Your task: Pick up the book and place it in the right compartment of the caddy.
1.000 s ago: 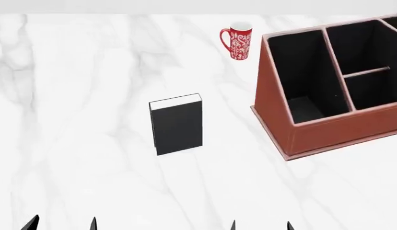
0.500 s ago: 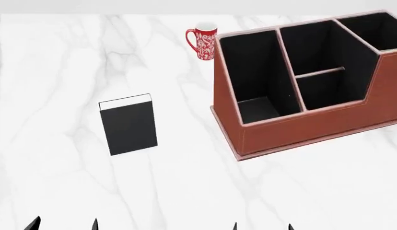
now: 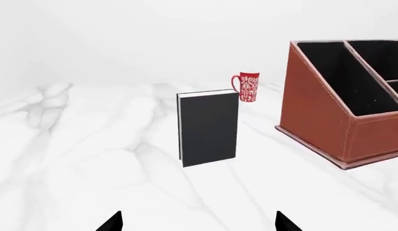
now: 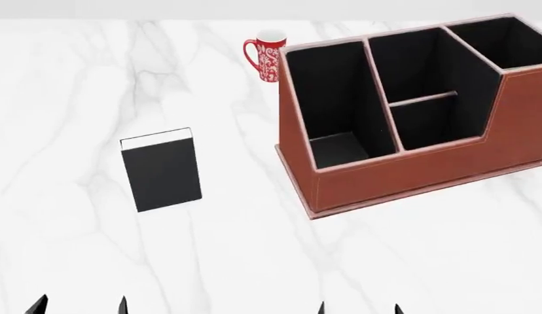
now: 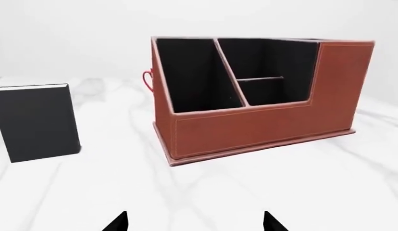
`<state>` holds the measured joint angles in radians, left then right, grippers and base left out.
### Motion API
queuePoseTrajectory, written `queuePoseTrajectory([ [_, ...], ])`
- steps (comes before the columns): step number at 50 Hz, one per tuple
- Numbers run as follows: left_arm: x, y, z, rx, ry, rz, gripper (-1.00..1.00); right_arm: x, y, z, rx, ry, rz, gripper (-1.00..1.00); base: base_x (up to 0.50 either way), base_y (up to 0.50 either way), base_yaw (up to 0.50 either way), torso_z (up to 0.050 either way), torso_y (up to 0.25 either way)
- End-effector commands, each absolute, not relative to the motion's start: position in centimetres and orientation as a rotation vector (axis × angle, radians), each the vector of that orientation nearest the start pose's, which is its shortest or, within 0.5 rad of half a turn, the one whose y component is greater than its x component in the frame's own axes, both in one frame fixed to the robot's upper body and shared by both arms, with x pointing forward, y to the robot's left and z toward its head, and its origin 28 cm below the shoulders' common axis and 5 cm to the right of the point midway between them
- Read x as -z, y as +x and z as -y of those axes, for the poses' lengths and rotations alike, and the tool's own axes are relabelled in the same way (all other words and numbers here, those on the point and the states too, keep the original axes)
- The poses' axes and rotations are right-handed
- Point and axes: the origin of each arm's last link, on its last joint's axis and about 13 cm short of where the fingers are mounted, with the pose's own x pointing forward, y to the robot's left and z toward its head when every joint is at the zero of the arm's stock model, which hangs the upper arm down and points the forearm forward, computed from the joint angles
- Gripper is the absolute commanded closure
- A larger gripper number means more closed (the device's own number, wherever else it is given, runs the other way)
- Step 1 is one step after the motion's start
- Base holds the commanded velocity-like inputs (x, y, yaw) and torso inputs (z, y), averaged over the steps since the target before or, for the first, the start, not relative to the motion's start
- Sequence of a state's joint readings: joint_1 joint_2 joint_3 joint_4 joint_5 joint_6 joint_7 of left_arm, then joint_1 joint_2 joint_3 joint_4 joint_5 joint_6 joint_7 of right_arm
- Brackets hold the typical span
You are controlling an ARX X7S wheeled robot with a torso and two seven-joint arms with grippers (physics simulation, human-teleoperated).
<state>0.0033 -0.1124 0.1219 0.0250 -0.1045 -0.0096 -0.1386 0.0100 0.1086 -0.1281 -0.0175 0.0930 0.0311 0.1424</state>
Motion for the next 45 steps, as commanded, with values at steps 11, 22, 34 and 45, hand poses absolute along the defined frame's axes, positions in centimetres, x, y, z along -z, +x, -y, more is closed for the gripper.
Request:
queuePoseTrajectory([
  [11,-7.6,15.4,-28.5,-0.51,0.097,0.066,-1.0,-7.0,23.9,10.3,0.051,-0.004,0.024,-1.0,0.0,0.0,0.0,0.0,0.0],
  [22,-11.0,6.5,-34.6,-0.951,0.222,0.114,-1.0,-15.0,28.9,10.3,0.039,0.018,-0.007,-1.0,0.0,0.0,0.0,0.0,0.0],
  [34,-9.7,5.0,-35.6,-1.007,0.188,0.093,-1.0,-22.5,36.0,8.4,0.025,-0.019,-0.012,-1.0,0.0,0.0,0.0,0.0,0.0],
  [45,-10.2,3.9,-36.0,-1.03,0.178,0.102,-1.0,-28.2,39.2,6.7,0.019,-0.022,0.012,-1.0,0.0,0.0,0.0,0.0,0.0],
])
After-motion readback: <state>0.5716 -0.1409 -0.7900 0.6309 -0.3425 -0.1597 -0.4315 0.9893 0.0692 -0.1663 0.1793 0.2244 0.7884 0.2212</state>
